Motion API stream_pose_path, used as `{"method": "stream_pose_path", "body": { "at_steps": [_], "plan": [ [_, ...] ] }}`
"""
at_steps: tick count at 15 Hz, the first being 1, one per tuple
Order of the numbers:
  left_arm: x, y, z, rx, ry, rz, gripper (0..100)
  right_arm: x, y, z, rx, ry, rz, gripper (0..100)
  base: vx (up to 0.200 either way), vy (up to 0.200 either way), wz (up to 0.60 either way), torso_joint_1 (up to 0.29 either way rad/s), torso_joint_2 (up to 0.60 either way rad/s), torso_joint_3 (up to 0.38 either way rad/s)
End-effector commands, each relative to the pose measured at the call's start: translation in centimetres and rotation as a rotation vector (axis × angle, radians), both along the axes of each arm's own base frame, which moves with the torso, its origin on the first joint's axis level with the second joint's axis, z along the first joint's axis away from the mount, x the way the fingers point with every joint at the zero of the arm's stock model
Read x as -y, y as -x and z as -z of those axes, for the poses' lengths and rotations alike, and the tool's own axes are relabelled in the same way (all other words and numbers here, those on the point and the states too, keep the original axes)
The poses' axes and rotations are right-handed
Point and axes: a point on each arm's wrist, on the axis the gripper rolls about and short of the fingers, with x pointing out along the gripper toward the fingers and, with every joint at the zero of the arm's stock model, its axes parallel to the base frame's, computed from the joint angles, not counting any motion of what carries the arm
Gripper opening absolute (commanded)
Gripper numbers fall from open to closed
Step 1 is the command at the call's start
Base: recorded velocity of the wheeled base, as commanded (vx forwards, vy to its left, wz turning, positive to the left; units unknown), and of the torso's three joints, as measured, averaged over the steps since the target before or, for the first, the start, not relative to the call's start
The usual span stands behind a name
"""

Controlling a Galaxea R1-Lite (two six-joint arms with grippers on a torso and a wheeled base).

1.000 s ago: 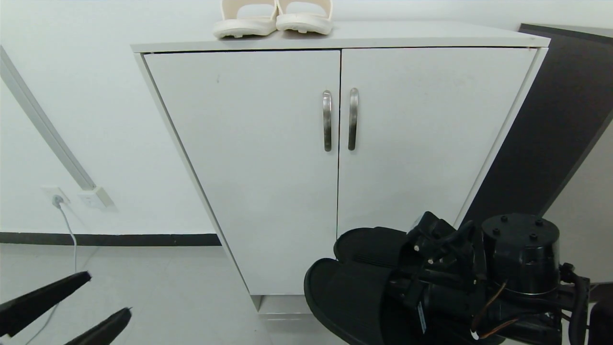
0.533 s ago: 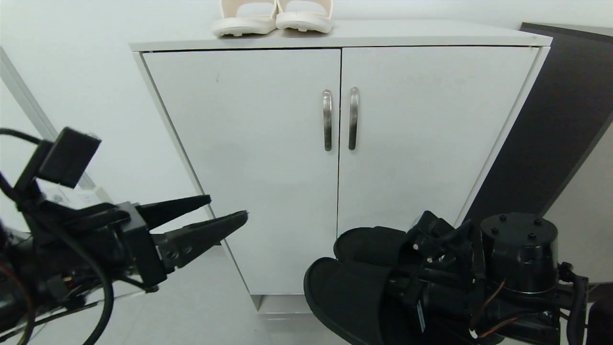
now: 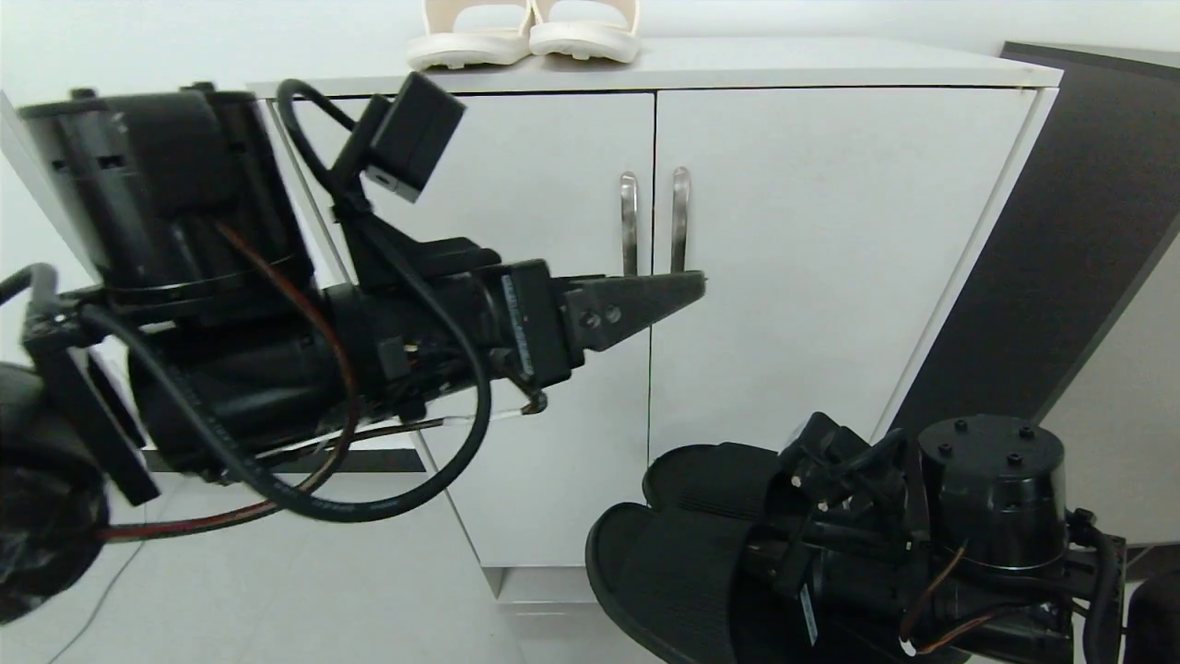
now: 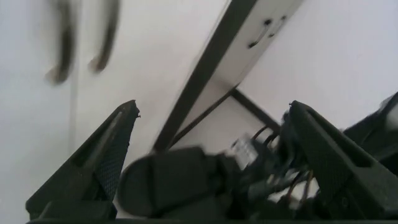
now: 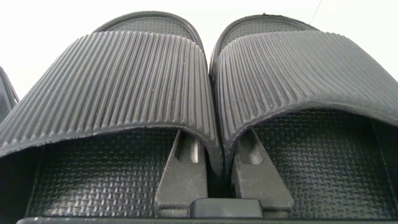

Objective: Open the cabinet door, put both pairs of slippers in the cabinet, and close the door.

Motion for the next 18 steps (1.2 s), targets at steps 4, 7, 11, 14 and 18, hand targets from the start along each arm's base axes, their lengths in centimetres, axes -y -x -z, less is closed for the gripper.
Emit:
{"method": "stream_pose_path", "body": {
  "at_steps": [4, 7, 11, 14, 18],
  "plan": [
    [5.3, -3.8, 0.2, -0.058, 0.003, 0.087, 100, 0.0, 0.0, 0.1, -0.003, 0.004, 0.000, 0, 0.000, 0.000, 0.00, 0.000, 0.00, 0.000],
    [6.2, -5.4, 0.0, -0.049, 0.019, 0.017, 100, 0.0, 0.0, 0.1, -0.003, 0.004, 0.000, 0, 0.000, 0.000, 0.00, 0.000, 0.00, 0.000],
    [4.8, -6.1, -0.5, -0.036, 0.029, -0.050, 100, 0.0, 0.0, 0.1, -0.003, 0.004, 0.000, 0, 0.000, 0.000, 0.00, 0.000, 0.00, 0.000],
    [4.6, -7.1, -0.5, -0.031, 0.033, -0.121, 100, 0.0, 0.0, 0.1, -0.003, 0.004, 0.000, 0, 0.000, 0.000, 0.00, 0.000, 0.00, 0.000],
    [5.9, -9.8, 0.0, -0.002, 0.025, -0.197, 100, 0.0, 0.0, 0.3, -0.007, 0.007, 0.000, 0, 0.000, 0.000, 0.00, 0.000, 0.00, 0.000]
  ]
}}
